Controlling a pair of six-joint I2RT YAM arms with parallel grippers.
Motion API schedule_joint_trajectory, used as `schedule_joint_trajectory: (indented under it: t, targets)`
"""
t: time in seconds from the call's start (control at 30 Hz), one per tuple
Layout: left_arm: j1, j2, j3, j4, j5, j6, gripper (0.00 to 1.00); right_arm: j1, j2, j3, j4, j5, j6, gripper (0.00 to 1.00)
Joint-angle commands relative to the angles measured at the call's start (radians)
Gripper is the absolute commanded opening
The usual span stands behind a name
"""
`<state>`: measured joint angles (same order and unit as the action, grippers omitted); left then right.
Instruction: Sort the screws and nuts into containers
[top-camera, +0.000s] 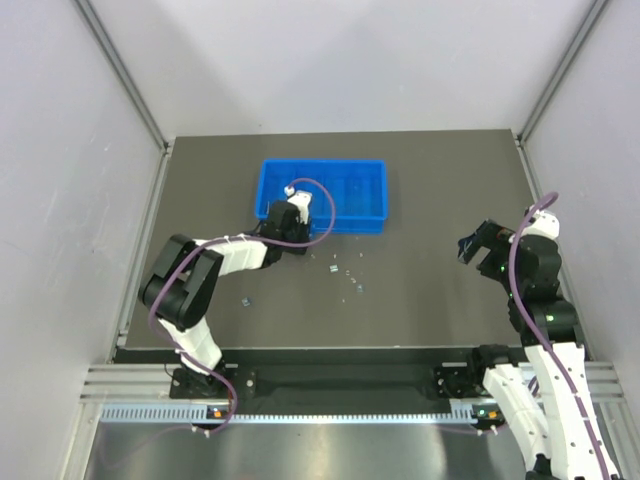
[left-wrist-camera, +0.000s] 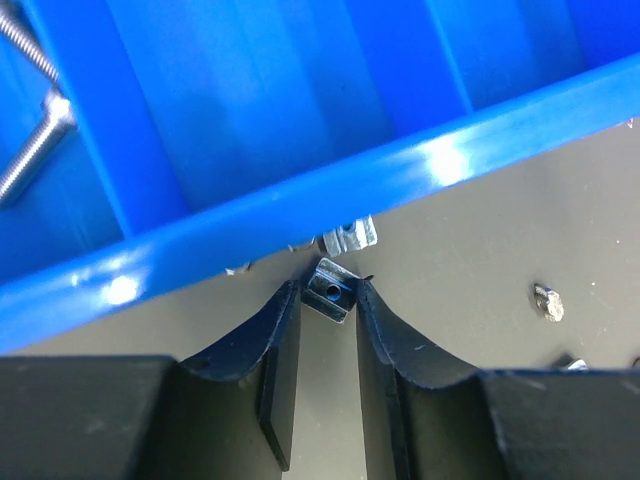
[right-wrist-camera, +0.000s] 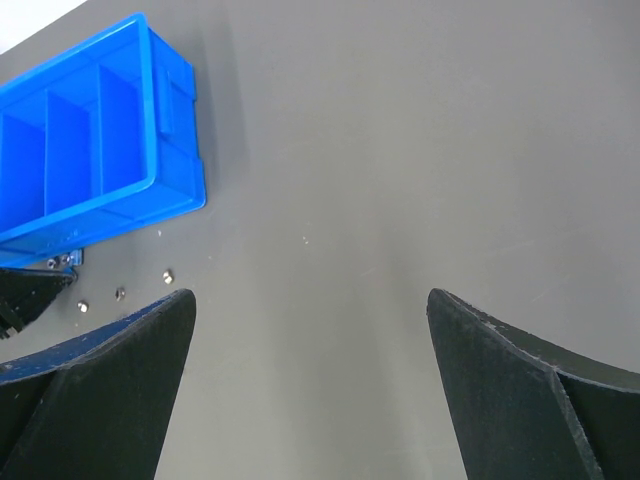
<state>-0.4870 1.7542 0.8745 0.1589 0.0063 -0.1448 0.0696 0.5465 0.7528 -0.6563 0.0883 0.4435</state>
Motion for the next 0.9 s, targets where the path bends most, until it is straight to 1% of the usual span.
schedule_joint_trajectory:
  t: [0.0, 0.03, 0.1, 0.13, 0.17, 0.2, 0.27, 0.37, 0.4, 0.53, 0.63, 0.67, 0.73, 0.77, 0.8, 0.87]
  targets:
    - [-0.005, -0.044, -0.046, -0.004, -0.031, -0.056, 0.23, 0.006, 0.003, -0.004, 0.024, 0.014, 0.015, 1.00]
    - [-0.008, -0.050, -0.051, -0.004, -0.032, -0.061, 0.23, 0.006, 0.003, -0.004, 0.026, 0.013, 0.014, 1.00]
    - [-0.028, -0.061, -0.051, -0.045, -0.090, -0.087, 0.23, 0.006, 0.003, -0.007, 0.027, 0.013, 0.015, 1.00]
    - [-0.041, -0.062, -0.049, -0.068, -0.126, -0.119, 0.23, 0.007, 0.004, -0.009, 0.026, 0.013, 0.015, 1.00]
    - [-0.067, -0.064, -0.046, -0.088, -0.223, -0.148, 0.23, 0.007, 0.004, -0.012, 0.026, 0.013, 0.015, 1.00]
    - [-0.076, -0.065, -0.043, -0.108, -0.251, -0.174, 0.23, 0.006, 0.004, -0.013, 0.027, 0.013, 0.017, 0.99]
    - [-0.093, -0.068, -0.045, -0.189, -0.313, -0.280, 0.23, 0.006, 0.006, -0.018, 0.029, 0.013, 0.018, 1.00]
    - [-0.104, -0.090, -0.080, -0.245, -0.350, -0.407, 0.22, 0.006, 0.007, -0.024, 0.029, 0.008, 0.020, 1.00]
    - [-0.111, -0.113, -0.113, -0.255, -0.380, -0.450, 0.21, 0.006, 0.009, -0.026, 0.029, 0.008, 0.020, 1.00]
    - [-0.157, -0.180, -0.169, -0.307, -0.442, -0.533, 0.23, 0.006, 0.009, -0.029, 0.029, 0.007, 0.018, 1.00]
    - [-0.209, -0.228, -0.174, -0.374, -0.494, -0.559, 0.28, 0.006, 0.010, -0.029, 0.029, 0.008, 0.017, 1.00]
    - [-0.222, -0.235, -0.175, -0.377, -0.494, -0.555, 0.34, 0.006, 0.012, -0.033, 0.030, 0.008, 0.017, 1.00]
    - [-0.222, -0.246, -0.169, -0.386, -0.491, -0.540, 0.40, 0.007, 0.013, -0.036, 0.034, 0.008, 0.018, 1.00]
    - [-0.222, -0.248, -0.166, -0.386, -0.491, -0.527, 0.49, 0.006, 0.013, -0.038, 0.035, 0.008, 0.018, 1.00]
    - [-0.222, -0.245, -0.157, -0.390, -0.491, -0.516, 0.53, 0.006, 0.015, -0.038, 0.035, 0.008, 0.018, 1.00]
    - [-0.220, -0.237, -0.143, -0.398, -0.477, -0.463, 0.60, 0.006, 0.018, -0.036, 0.032, 0.008, 0.018, 1.00]
